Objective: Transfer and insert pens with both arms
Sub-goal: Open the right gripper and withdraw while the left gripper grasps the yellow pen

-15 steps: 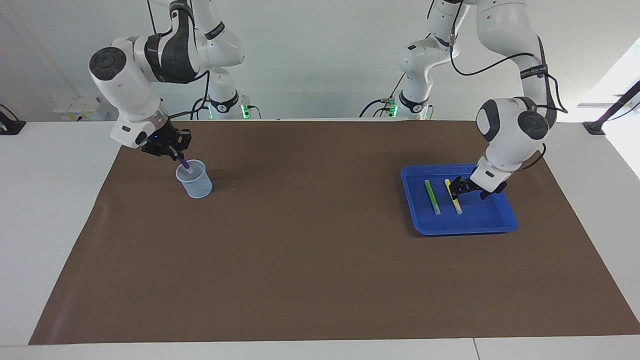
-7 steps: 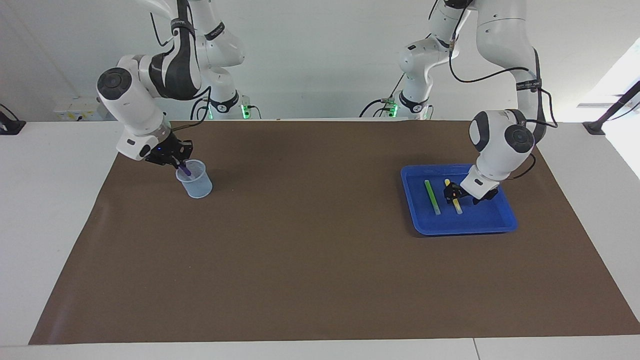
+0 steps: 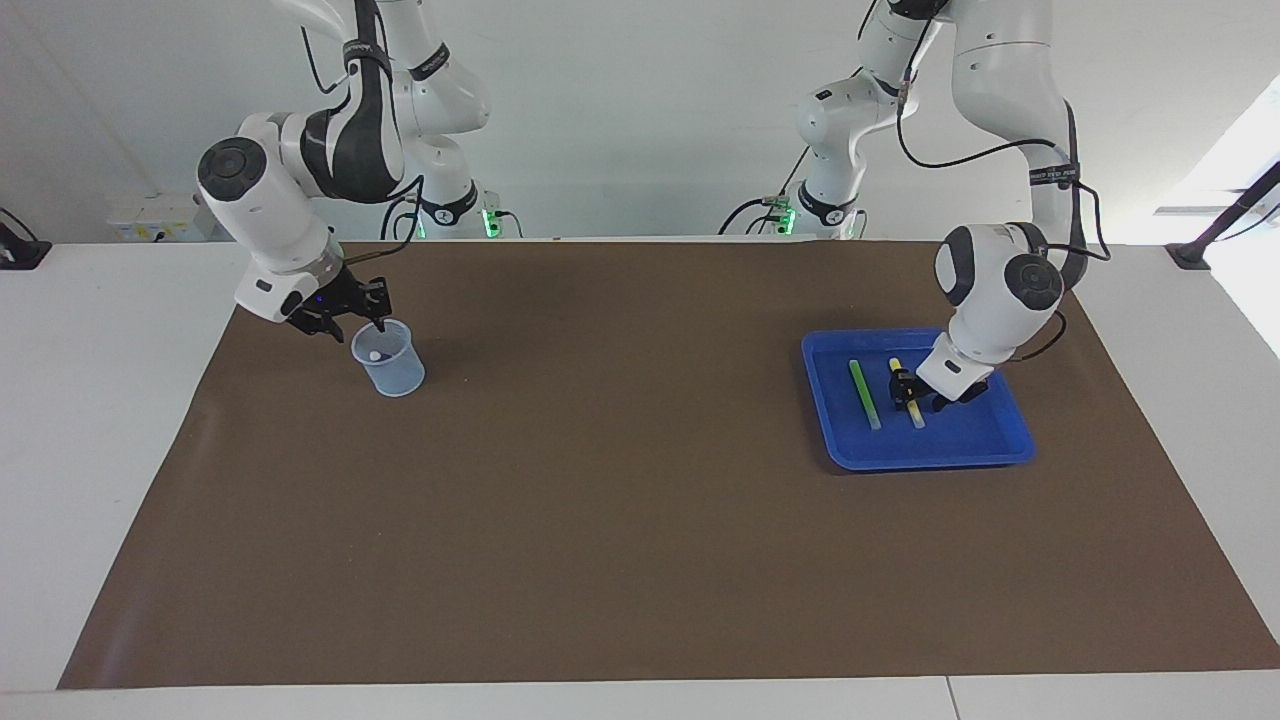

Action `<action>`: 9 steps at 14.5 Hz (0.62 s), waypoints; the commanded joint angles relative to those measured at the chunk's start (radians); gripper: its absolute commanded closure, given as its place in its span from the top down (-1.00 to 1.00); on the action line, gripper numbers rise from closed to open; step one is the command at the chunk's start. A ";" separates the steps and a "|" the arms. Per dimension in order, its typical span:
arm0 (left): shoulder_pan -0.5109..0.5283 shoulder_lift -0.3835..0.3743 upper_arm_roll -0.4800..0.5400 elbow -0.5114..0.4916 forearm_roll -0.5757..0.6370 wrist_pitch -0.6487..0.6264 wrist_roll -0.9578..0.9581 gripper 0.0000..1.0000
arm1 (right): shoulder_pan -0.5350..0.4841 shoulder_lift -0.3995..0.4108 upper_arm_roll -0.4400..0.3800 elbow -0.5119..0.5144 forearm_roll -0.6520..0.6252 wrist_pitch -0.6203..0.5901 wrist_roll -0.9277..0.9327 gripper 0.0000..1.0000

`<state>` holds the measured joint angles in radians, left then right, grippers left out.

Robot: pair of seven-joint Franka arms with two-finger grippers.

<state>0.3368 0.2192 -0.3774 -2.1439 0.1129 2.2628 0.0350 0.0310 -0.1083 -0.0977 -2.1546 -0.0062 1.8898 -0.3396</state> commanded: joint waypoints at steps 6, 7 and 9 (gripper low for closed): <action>-0.001 0.000 -0.002 -0.017 0.021 0.023 -0.032 -1.00 | 0.022 0.027 0.030 0.237 0.599 -0.212 0.242 0.35; 0.002 0.002 -0.002 -0.016 0.021 0.023 -0.032 -1.00 | 0.047 0.025 0.030 0.239 0.686 -0.171 0.346 0.36; 0.005 0.003 -0.002 -0.011 0.021 0.021 -0.032 -1.00 | 0.099 0.021 0.035 0.239 0.803 -0.094 0.477 0.38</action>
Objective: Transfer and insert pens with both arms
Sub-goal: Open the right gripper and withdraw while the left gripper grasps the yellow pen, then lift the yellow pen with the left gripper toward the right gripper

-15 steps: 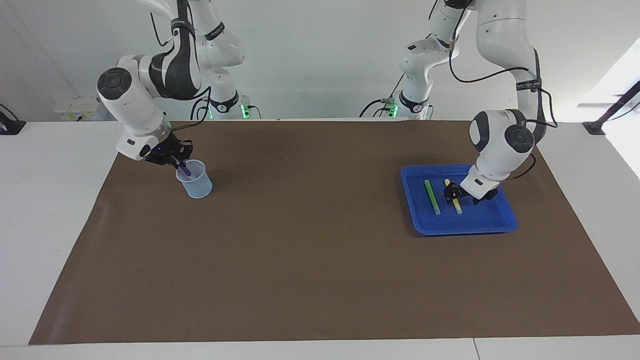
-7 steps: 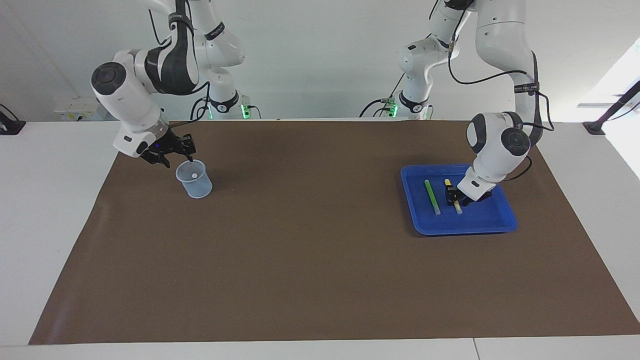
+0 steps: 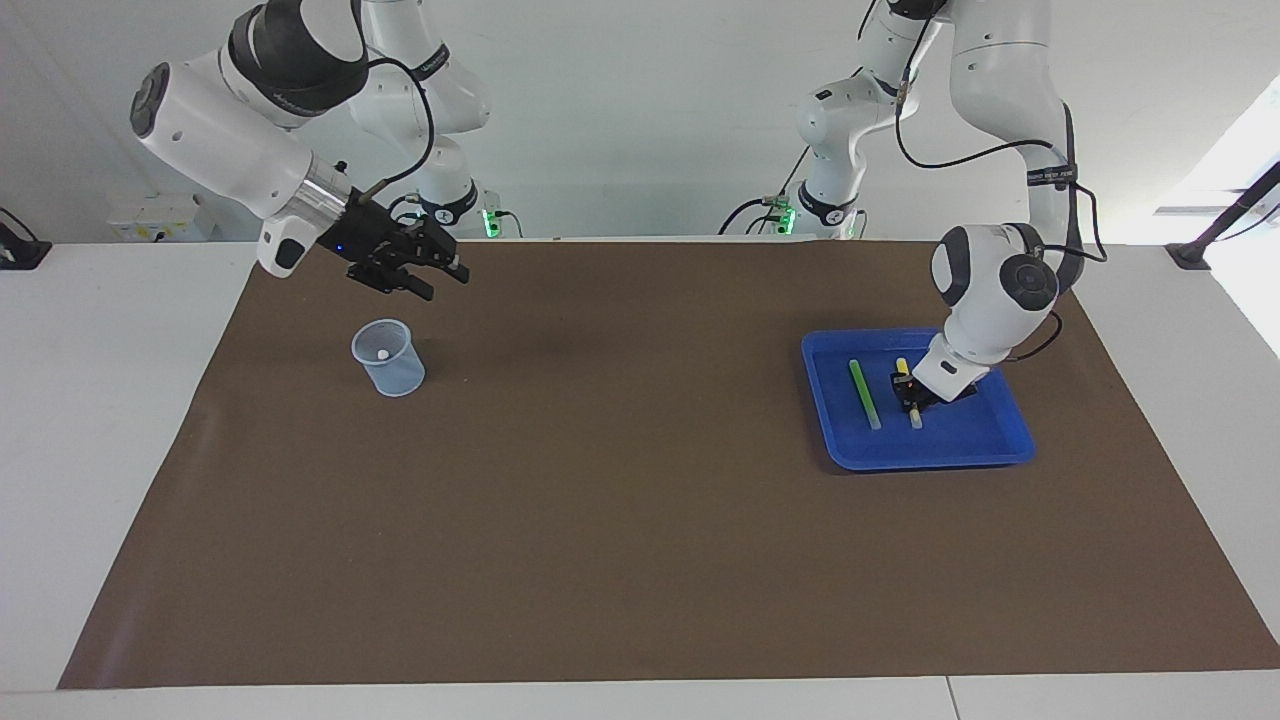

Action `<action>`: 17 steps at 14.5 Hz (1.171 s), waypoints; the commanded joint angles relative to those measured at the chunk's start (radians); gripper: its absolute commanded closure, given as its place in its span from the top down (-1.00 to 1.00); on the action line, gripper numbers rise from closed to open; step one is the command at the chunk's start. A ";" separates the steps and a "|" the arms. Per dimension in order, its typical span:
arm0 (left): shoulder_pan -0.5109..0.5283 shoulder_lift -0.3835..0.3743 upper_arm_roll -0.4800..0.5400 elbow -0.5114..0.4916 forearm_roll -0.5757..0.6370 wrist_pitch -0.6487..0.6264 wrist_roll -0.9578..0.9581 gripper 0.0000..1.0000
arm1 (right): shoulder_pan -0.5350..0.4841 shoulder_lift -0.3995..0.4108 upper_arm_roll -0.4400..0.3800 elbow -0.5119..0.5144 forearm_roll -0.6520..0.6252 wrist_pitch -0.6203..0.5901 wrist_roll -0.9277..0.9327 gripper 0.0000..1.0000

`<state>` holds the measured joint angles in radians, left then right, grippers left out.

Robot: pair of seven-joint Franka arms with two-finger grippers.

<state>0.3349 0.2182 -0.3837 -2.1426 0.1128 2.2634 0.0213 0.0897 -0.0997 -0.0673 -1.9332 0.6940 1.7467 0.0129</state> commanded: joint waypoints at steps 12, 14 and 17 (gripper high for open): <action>-0.079 0.007 0.000 0.347 -0.129 -0.434 -0.257 -1.00 | 0.369 -0.054 0.008 -0.180 0.351 0.526 0.349 1.00; -0.123 0.006 -0.001 0.426 -0.217 -0.504 -0.470 -1.00 | 0.384 -0.057 0.008 -0.184 0.354 0.545 0.378 1.00; -0.195 -0.006 -0.011 0.452 -0.342 -0.509 -0.887 -1.00 | 0.403 -0.055 0.008 -0.181 0.354 0.550 0.435 1.00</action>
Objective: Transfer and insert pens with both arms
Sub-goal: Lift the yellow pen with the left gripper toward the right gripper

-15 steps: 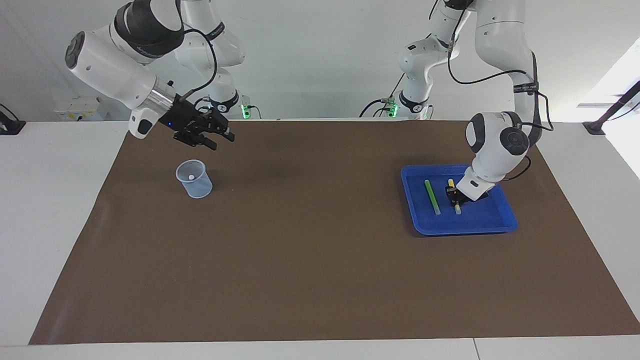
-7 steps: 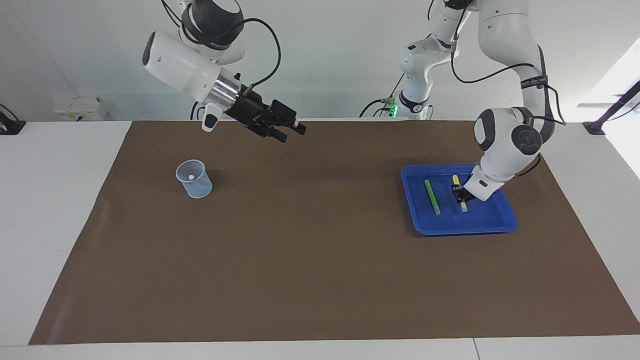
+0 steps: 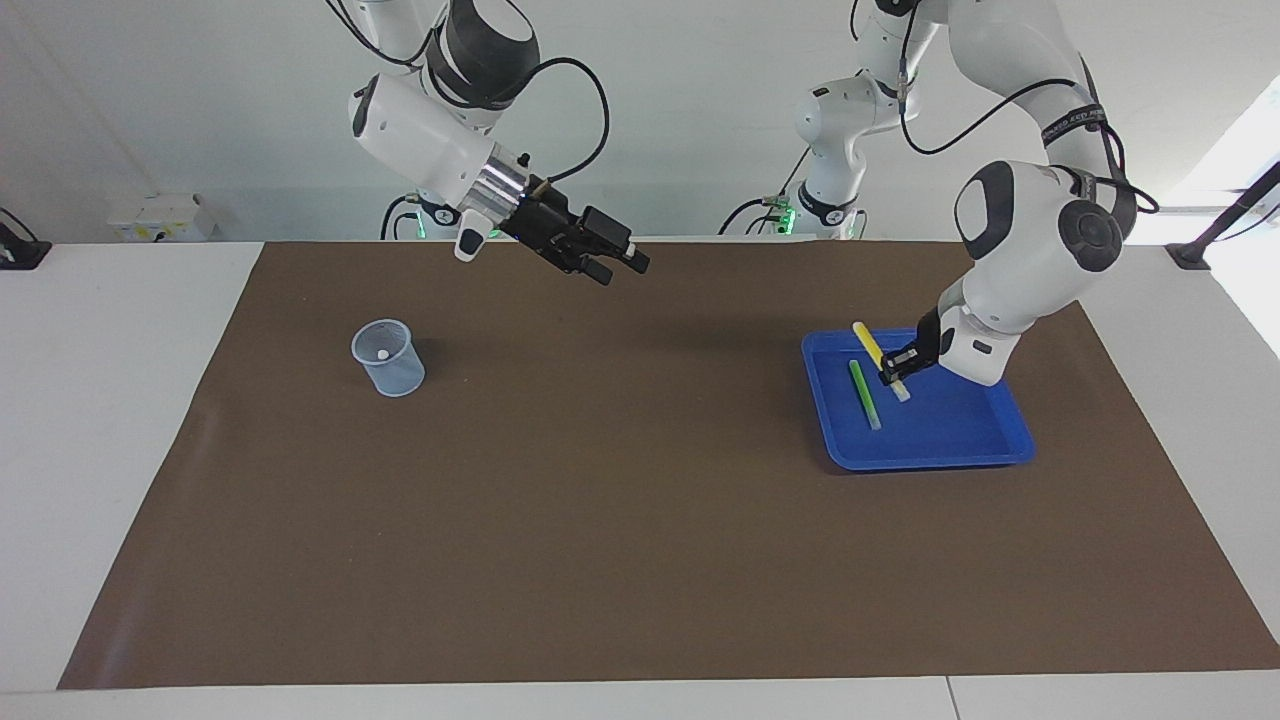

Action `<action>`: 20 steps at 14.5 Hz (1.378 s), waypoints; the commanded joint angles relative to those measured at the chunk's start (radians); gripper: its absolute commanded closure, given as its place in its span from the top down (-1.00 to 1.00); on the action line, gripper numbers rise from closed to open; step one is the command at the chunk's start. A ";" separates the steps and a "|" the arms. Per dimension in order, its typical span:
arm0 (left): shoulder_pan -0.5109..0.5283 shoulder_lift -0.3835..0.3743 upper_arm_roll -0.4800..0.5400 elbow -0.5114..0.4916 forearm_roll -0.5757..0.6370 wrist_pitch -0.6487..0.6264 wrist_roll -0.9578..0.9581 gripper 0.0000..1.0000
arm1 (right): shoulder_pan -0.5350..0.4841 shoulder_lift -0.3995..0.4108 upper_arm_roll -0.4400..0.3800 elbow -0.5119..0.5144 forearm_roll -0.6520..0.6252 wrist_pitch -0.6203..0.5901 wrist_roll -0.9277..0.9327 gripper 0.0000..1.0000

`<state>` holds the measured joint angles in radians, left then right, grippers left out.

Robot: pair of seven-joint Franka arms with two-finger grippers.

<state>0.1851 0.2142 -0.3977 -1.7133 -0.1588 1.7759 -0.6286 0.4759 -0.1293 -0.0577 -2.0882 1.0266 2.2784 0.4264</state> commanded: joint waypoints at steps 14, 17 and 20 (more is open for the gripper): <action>-0.105 -0.151 -0.078 -0.135 -0.557 0.134 -0.902 -1.00 | 0.107 0.016 0.002 -0.033 0.021 0.260 -0.051 0.80; -0.128 -0.177 -0.078 -0.180 -0.593 0.186 -0.902 -1.00 | 0.116 0.030 0.016 -0.027 0.021 0.312 -0.051 0.75; -0.159 -0.188 -0.078 -0.209 -0.610 0.237 -0.904 -1.00 | 0.135 0.043 0.022 -0.004 0.023 0.332 -0.046 0.59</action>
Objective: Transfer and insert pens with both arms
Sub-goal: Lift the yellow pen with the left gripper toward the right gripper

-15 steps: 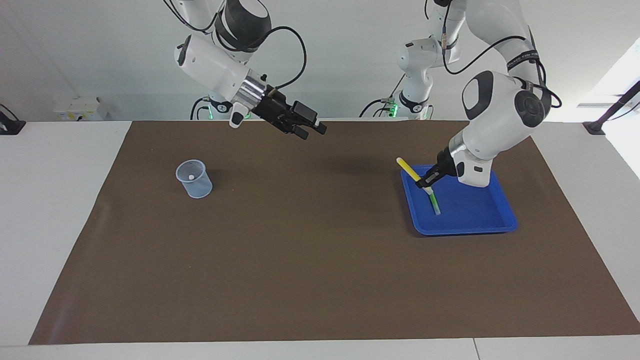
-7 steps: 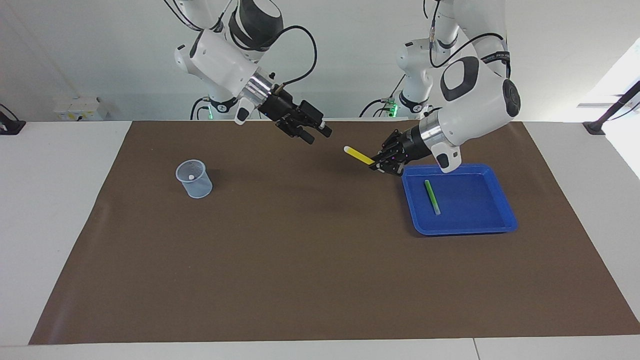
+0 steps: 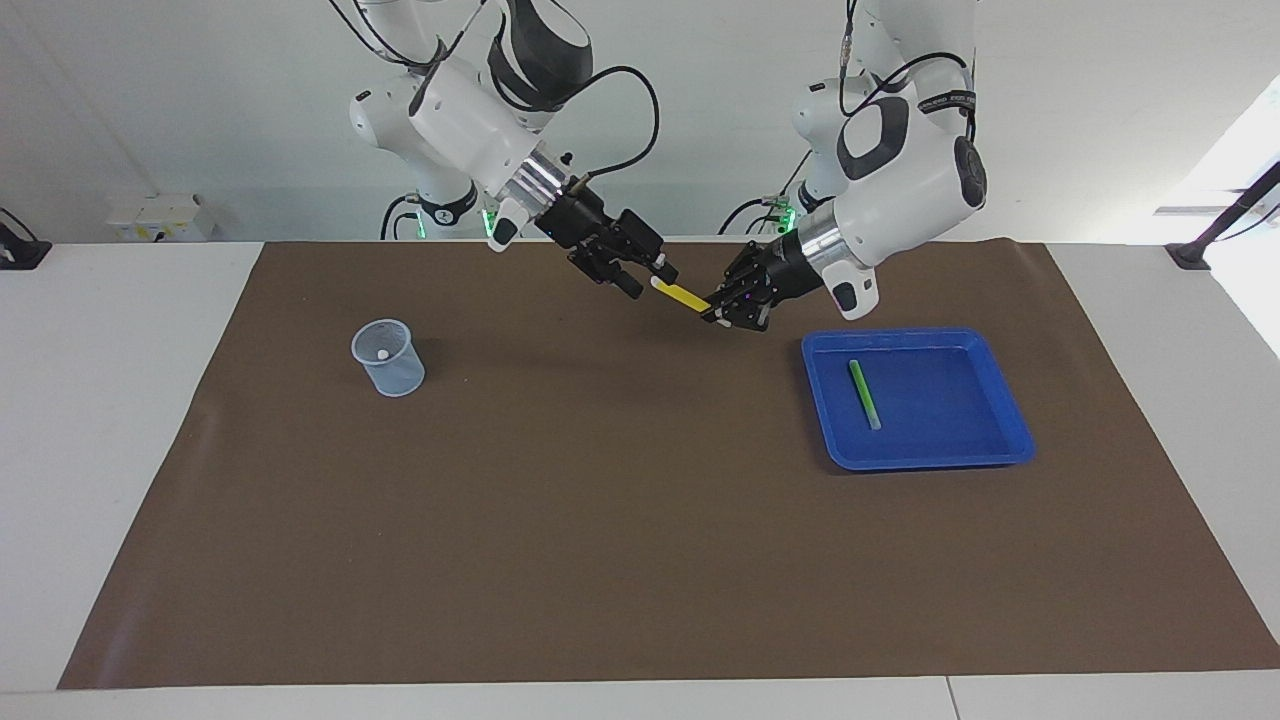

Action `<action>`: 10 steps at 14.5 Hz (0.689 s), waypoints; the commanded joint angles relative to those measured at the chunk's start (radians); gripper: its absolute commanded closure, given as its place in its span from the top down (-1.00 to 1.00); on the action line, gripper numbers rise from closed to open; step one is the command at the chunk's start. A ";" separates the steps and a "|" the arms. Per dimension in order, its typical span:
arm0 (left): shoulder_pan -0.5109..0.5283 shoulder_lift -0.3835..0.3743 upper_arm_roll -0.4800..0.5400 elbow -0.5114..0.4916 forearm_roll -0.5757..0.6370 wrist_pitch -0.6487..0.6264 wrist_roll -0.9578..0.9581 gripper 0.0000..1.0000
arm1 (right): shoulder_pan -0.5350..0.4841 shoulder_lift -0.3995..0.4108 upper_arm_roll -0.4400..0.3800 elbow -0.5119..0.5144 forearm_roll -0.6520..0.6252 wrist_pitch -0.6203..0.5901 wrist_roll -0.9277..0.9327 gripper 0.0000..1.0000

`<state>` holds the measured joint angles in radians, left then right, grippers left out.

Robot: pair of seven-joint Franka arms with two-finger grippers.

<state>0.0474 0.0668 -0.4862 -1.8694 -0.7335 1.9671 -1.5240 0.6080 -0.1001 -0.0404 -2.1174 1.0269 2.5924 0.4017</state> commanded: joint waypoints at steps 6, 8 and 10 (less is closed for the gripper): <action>-0.020 -0.044 0.011 -0.056 -0.049 0.053 -0.008 -1.00 | 0.003 0.019 0.004 0.031 0.022 0.015 -0.024 0.33; -0.020 -0.044 0.011 -0.056 -0.056 0.053 -0.008 -1.00 | 0.003 0.019 0.004 0.031 0.022 0.015 -0.026 0.19; -0.015 -0.044 0.011 -0.056 -0.067 0.055 -0.008 -1.00 | 0.004 0.019 0.005 0.031 0.022 0.017 -0.027 -0.42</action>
<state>0.0338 0.0559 -0.4802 -1.8895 -0.7691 2.0091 -1.5278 0.6114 -0.0899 -0.0385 -2.1013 1.0269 2.6002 0.4012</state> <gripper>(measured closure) 0.833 0.423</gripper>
